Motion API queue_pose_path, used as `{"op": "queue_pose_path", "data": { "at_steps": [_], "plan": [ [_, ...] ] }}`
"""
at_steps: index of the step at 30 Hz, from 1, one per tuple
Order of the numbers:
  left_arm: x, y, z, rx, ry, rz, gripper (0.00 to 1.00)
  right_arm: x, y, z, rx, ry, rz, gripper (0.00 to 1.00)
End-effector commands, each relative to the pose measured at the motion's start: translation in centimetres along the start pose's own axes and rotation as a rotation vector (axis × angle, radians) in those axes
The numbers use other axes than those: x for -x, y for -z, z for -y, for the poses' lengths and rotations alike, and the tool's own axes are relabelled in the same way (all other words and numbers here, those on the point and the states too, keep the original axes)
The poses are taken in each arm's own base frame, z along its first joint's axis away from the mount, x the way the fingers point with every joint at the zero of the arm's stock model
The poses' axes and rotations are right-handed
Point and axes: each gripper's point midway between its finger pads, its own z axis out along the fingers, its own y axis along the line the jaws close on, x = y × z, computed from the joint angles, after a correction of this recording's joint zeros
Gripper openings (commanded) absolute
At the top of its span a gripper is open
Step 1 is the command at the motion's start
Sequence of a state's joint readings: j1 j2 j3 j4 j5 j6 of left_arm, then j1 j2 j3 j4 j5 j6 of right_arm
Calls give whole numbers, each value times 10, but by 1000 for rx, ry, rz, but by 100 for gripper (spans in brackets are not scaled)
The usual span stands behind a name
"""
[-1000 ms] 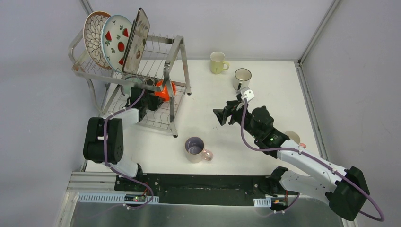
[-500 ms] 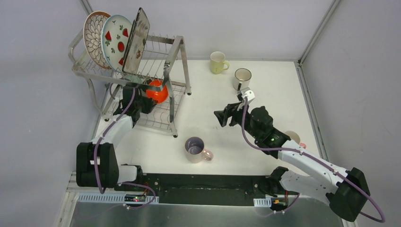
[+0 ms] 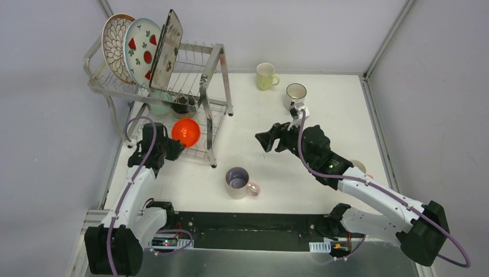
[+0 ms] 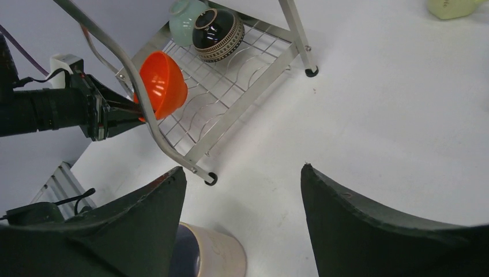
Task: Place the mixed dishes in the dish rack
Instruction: Pick up the bowl from the dish rack.
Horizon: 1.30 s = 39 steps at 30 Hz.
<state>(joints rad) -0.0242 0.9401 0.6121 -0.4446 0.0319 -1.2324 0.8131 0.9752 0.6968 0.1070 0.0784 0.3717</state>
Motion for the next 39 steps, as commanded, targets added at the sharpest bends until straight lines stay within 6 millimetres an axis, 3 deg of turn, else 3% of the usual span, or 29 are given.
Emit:
{"op": "queue_pose_path", "data": {
  "at_steps": [1, 7, 13, 29, 32, 34, 39],
  "plan": [
    [-5, 25, -20, 31, -26, -14, 0, 18, -5, -34, 90, -98, 15, 77],
    [-16, 60, -26, -18, -98, -51, 0, 7, -10, -60, 144, -186, -24, 86],
    [-46, 77, -25, -93, -222, -212, 0, -1, -13, -79, 189, -249, -61, 96],
    [-82, 114, -15, -278, -299, -386, 0, -14, -27, -123, 304, -388, -136, 92],
    [-88, 122, -6, -342, -329, -419, 0, -20, -29, -131, 327, -414, -161, 93],
    [-89, 127, 1, -374, -334, -431, 0, -22, -30, -136, 340, -417, -169, 99],
    [-90, 139, 13, -428, -335, -438, 0, -23, -27, -147, 387, -429, -162, 100]
  ]
}}
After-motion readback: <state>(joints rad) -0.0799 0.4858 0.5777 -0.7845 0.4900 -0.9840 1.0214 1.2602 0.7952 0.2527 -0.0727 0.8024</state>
